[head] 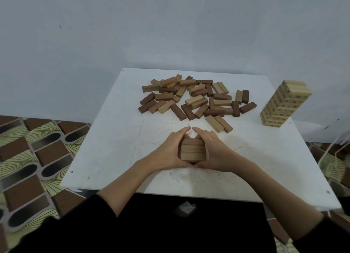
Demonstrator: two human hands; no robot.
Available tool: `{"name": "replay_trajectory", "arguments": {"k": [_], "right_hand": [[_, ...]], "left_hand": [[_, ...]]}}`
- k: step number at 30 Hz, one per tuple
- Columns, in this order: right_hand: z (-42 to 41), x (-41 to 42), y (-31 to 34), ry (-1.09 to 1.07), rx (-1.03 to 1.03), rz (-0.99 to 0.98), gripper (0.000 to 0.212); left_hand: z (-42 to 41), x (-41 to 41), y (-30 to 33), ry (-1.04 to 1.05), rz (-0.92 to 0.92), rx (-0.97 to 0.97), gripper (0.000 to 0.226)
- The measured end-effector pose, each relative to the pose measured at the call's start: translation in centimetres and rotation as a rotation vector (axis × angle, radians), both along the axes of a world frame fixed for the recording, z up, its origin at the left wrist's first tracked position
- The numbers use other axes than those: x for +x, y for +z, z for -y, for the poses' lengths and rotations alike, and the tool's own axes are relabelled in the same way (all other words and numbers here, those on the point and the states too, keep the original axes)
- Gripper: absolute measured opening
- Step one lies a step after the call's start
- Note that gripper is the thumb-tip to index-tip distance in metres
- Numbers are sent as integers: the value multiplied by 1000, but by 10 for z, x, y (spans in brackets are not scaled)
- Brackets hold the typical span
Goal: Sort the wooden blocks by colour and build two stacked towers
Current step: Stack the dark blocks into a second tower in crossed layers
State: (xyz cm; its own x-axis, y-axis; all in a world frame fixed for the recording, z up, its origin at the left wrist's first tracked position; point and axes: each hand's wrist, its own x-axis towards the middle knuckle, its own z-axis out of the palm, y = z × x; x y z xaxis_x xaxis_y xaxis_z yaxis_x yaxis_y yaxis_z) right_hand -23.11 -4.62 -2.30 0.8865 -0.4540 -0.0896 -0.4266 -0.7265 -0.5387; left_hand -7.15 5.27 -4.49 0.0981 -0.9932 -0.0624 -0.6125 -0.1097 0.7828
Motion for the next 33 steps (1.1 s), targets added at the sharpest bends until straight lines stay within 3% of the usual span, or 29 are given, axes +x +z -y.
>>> {"name": "replay_trajectory", "arguments": {"k": [18, 24, 28, 33], "right_hand": [[8, 9, -3, -83, 41, 4, 114], [-14, -3, -18, -263, -69, -48, 115], [-21, -5, -34, -272, -232, -116, 124], [-23, -4, -42, -255, -336, -182, 120]], "left_hand": [[5, 7, -3, 65, -13, -12, 110], [-12, -5, -15, 118, 291, -109, 110], [-13, -9, -17, 95, 414, -65, 106], [-10, -9, -22, 85, 517, 2, 102]]}}
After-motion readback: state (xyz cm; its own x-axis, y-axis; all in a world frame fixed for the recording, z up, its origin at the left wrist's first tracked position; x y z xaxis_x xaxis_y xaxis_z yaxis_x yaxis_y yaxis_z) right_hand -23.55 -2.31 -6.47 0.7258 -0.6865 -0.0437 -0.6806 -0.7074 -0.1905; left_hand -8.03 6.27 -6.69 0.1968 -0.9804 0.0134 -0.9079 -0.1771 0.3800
